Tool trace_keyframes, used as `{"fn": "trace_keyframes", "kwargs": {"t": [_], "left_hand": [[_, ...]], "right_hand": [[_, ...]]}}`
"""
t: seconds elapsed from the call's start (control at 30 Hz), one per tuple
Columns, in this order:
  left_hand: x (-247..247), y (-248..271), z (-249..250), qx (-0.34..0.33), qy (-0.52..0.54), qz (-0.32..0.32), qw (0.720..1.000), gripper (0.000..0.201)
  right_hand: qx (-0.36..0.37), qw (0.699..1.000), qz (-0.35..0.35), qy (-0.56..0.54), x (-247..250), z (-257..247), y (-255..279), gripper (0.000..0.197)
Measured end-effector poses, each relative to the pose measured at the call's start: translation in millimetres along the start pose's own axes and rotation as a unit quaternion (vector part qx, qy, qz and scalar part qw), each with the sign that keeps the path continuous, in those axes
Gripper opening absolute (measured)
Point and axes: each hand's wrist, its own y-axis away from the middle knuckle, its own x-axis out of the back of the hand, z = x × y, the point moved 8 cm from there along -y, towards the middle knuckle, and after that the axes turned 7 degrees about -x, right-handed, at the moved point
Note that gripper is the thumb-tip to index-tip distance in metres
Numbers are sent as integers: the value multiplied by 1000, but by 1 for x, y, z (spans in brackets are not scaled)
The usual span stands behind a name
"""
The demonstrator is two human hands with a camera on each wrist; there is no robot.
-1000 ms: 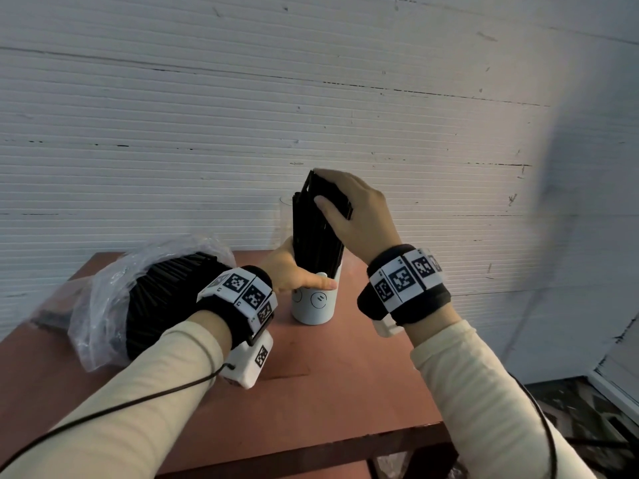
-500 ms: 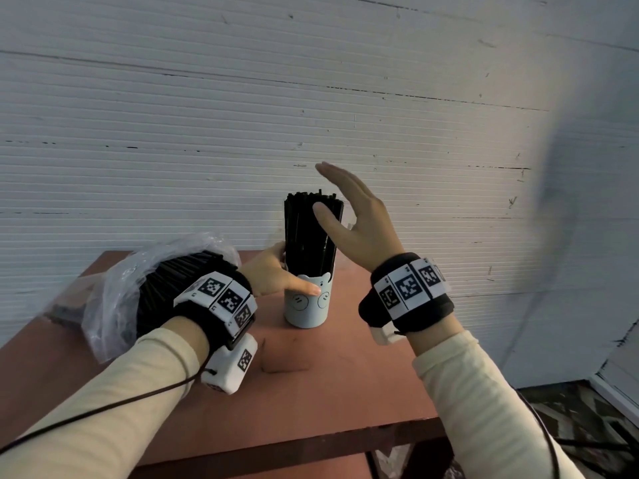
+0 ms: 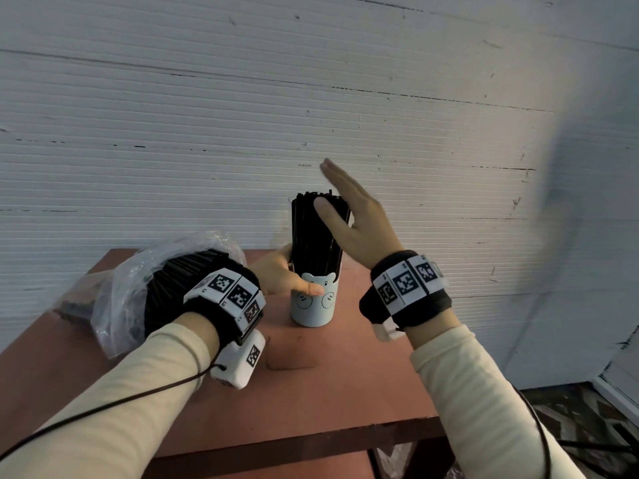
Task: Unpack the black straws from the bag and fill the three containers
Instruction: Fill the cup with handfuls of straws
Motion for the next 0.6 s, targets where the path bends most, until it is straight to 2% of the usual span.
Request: {"fn": "trace_keyframes", "kwargs": {"t": [0.07,0.17,0.33,0.47,0.6], "left_hand": [[-1,-1,3,-2,-17,-23,1000,108],[-1,-1,6,-6,-30,-39,999,104],[-1,-1,6,-5,-34,-52,998,112],[-3,-1,6,-7,-17,-48,999,105],[-6,2,0,13,44,-20,999,109]], "right_hand": [[-63,997,-8,-49,5,14,-7,47],[-139,983,-59,-108,-1,30,-10,46],[-158,976,-67,-136,-6,36,-5,51],[-153,976,-80,-134,-6,34,-1,49],[-218,950,-80,-211,-6,49,15,70]]}}
